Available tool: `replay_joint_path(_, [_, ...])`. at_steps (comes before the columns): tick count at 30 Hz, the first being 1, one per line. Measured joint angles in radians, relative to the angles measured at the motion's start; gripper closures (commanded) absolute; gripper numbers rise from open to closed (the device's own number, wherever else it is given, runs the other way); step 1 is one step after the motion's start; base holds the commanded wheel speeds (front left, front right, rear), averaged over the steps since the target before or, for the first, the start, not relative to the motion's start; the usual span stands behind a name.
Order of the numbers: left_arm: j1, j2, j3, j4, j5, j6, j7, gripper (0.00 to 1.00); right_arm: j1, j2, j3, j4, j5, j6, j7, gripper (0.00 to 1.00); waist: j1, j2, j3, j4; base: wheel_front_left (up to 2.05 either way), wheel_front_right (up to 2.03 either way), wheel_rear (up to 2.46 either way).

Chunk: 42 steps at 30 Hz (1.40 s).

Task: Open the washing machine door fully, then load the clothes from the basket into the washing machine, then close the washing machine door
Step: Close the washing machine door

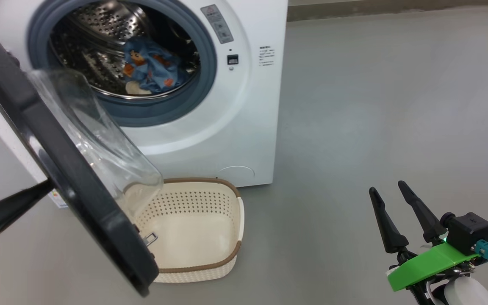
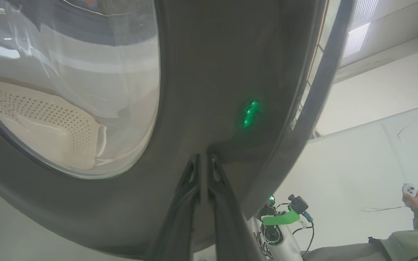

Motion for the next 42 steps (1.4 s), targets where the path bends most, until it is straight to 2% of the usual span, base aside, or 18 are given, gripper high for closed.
replay_joint_path(12, [-0.037,-0.025,-0.013,0.027,0.000,-0.027,-0.014,1.00,0.000,-0.003,0.001,-0.001,0.000,0.000,0.000,0.00,0.0000,0.0000,0.007,-0.060,0.00,0.00,0.00])
replay_joint_path(26, [-0.037,-0.025,-0.019,0.044,0.014,-0.042,-0.012,1.00,0.000,-0.006,0.000,-0.001,0.000,0.000,0.000,0.00,0.0000,0.0000,-0.004,-0.035,0.00,0.00,0.00])
replay_joint_path(27, [-0.037,-0.025,-0.018,0.044,0.021,-0.044,-0.015,0.97,0.000,-0.006,-0.001,-0.001,0.000,0.000,0.000,0.00,0.0000,0.0000,-0.004,-0.032,0.00,0.00,0.00])
replay_joint_path(28, [-0.037,-0.025,-0.017,0.046,0.032,-0.051,-0.021,0.66,0.000,-0.006,-0.001,-0.001,0.000,0.000,0.000,0.00,0.0001,0.0000,-0.005,-0.029,0.00,0.00,0.00])
replay_joint_path(29, [-0.037,-0.024,-0.017,0.048,0.036,-0.052,-0.022,0.54,0.000,-0.006,-0.001,-0.001,0.000,0.000,0.000,0.00,0.0000,0.0000,-0.006,-0.026,0.00,0.00,0.00])
replay_joint_path(30, [-0.034,-0.023,-0.016,0.050,0.040,-0.053,-0.022,0.00,0.000,-0.006,-0.001,-0.001,0.000,0.000,0.000,0.00,0.0001,0.0000,-0.007,-0.020,0.00,0.00,0.00])
replay_joint_path(37, [-0.009,-0.011,0.025,0.047,0.069,-0.083,-0.070,0.00,0.003,-0.006,-0.008,-0.002,0.000,0.000,0.000,0.00,0.0000,0.0000,-0.011,0.004,0.00,0.00,0.00])
replay_joint_path(42, [0.035,-0.006,0.054,0.041,0.178,-0.119,-0.190,0.00,0.019,-0.006,-0.014,-0.004,-0.002,0.000,0.000,0.00,0.0000,0.0000,-0.009,0.020,0.00,0.00,0.00])
